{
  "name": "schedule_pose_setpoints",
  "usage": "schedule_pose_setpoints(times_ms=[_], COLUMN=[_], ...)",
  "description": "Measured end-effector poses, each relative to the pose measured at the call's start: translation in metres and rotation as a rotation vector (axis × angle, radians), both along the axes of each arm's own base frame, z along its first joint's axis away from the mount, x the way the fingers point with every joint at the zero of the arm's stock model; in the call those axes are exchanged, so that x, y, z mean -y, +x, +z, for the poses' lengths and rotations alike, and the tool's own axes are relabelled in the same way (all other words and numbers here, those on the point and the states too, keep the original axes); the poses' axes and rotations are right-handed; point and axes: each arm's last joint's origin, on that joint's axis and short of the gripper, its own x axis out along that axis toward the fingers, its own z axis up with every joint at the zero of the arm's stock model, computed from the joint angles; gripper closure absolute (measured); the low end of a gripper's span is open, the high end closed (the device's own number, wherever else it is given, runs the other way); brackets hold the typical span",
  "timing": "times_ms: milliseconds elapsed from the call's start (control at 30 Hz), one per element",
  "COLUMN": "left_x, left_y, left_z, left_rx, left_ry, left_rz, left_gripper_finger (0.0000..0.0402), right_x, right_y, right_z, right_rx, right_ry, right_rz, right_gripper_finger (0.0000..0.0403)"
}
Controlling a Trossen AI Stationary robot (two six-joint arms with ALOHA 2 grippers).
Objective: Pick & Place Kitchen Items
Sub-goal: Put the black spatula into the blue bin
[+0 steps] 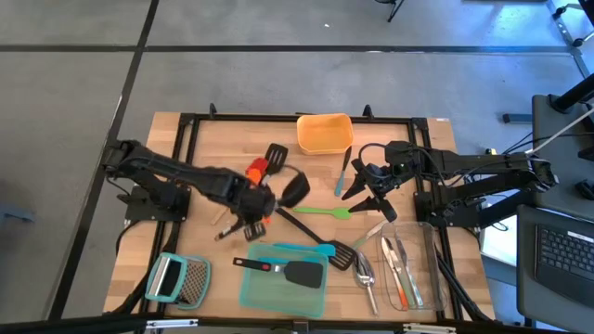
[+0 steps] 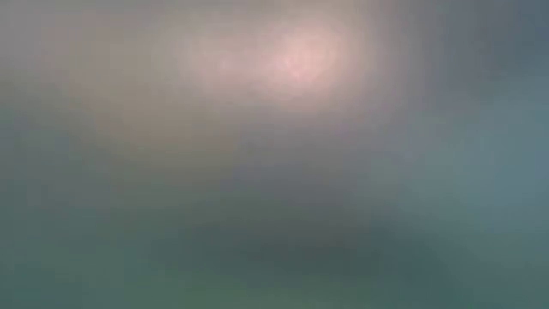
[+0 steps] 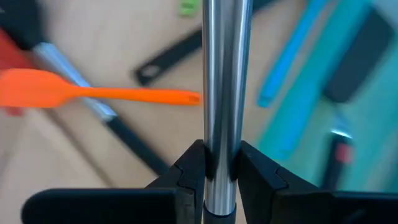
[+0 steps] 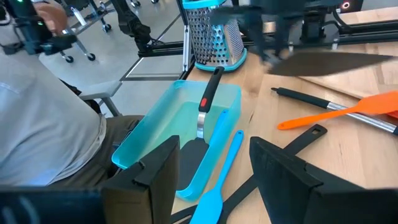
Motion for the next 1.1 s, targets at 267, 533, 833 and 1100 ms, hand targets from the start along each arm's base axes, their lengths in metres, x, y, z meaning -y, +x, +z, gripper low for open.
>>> schedule_pose_setpoints(times_ms=[267, 533, 833, 1100], left_x=[0.056, 0.115, 0.135, 0.141], left_y=[0.002, 0.028, 0.052, 0.057], left_z=[0.022, -0.006, 0.011, -0.005], left_rx=[0.056, -0.151, -0.317, -0.426], left_ry=[-0.095, -0.286, -0.283, -0.138], left_rz=[-0.103, -0.227, -0.259, -0.25], left_gripper_finger=[0.034, 0.034, 0.034, 0.034], right_x=[0.0, 0.0, 0.0, 0.0], right_y=[0.0, 0.0, -0.001, -0.002], right_z=[0.0, 0.0, -0.001, -0.005], right_rx=[0.0, 0.0, -0.019, -0.069], right_ry=[0.0, 0.0, 0.007, 0.027], right_rz=[0.0, 0.0, -0.003, -0.012], right_gripper_finger=[0.0206, 0.0206, 0.0206, 0.0206])
